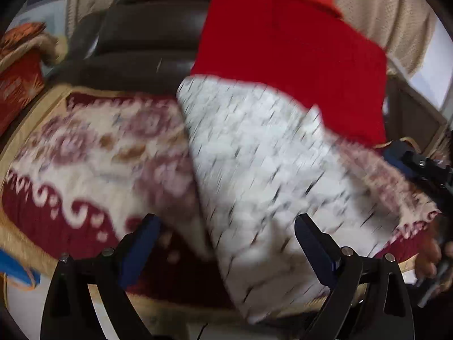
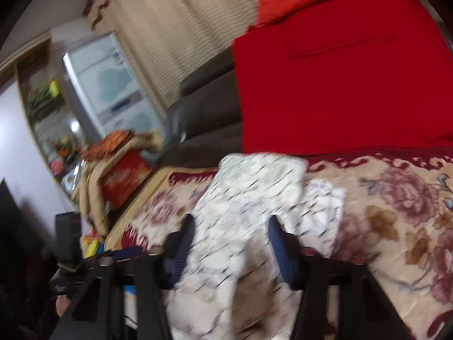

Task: Fold large clothes
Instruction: 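Lower the folded coat onto the blanket and open both tools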

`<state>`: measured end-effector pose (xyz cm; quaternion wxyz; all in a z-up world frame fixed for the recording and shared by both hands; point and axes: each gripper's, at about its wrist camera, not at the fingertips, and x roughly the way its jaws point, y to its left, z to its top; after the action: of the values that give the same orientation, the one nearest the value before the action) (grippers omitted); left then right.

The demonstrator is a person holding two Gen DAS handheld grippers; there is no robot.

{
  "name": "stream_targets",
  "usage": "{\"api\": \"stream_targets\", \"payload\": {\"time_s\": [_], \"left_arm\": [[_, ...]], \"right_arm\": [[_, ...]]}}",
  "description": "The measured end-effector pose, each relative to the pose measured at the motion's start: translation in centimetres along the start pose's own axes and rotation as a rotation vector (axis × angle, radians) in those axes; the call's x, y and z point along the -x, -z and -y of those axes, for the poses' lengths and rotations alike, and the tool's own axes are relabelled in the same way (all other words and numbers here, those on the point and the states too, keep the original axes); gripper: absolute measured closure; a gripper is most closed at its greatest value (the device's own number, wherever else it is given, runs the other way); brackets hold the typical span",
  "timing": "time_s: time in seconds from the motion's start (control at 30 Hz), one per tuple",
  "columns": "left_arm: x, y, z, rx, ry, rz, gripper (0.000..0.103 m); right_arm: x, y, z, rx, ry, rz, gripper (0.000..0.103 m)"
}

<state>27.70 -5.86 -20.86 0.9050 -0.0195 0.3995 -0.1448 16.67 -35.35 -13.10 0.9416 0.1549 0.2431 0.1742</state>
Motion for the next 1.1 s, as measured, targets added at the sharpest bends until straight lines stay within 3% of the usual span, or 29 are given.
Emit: {"api": "stream_targets", "payload": {"time_s": [0.1, 0.2, 0.37, 0.57, 0.6, 0.67, 0.87, 1.1], "left_arm": [[-2.7, 1.6, 0.1, -0.005, -0.052, -0.064, 0.005], [-3.6, 2.1, 0.4, -0.017, -0.062, -0.091, 0.005], [0.0, 2.1, 2.3, -0.037, -0.151, -0.008, 0.005], [7.9, 2.4, 4.9, -0.064, -0.267, 0.128, 0.005], [9.3, 2.4, 5.4, -0.07, -0.281, 0.152, 0.005], [12.6, 2.7, 6.5, -0.083, -0.302, 0.2, 0.005], [19.6, 3.7, 8.8, -0.08, -0.336, 0.287, 0.005], [26.2, 5.3, 10.0, -0.029, -0.384, 0.386, 0.004]], "right_arm": [[-2.6, 2.3, -0.8, 0.001, 0.03, -0.112, 0.065], [-7.3, 5.7, 2.4, -0.066, 0.114, -0.303, 0.069], [-4.0, 4.4, 1.6, -0.108, 0.097, -0.25, 0.068], [5.0, 2.0, -2.7, -0.042, 0.142, -0.111, 0.064], [6.2, 1.6, -3.7, -0.026, 0.152, -0.09, 0.048], [9.7, 1.5, -5.6, -0.006, 0.169, -0.025, 0.026], [17.4, 1.1, -11.0, 0.063, 0.226, 0.105, 0.026], [22.7, 2.6, -14.8, 0.097, 0.267, 0.123, 0.026]]}}
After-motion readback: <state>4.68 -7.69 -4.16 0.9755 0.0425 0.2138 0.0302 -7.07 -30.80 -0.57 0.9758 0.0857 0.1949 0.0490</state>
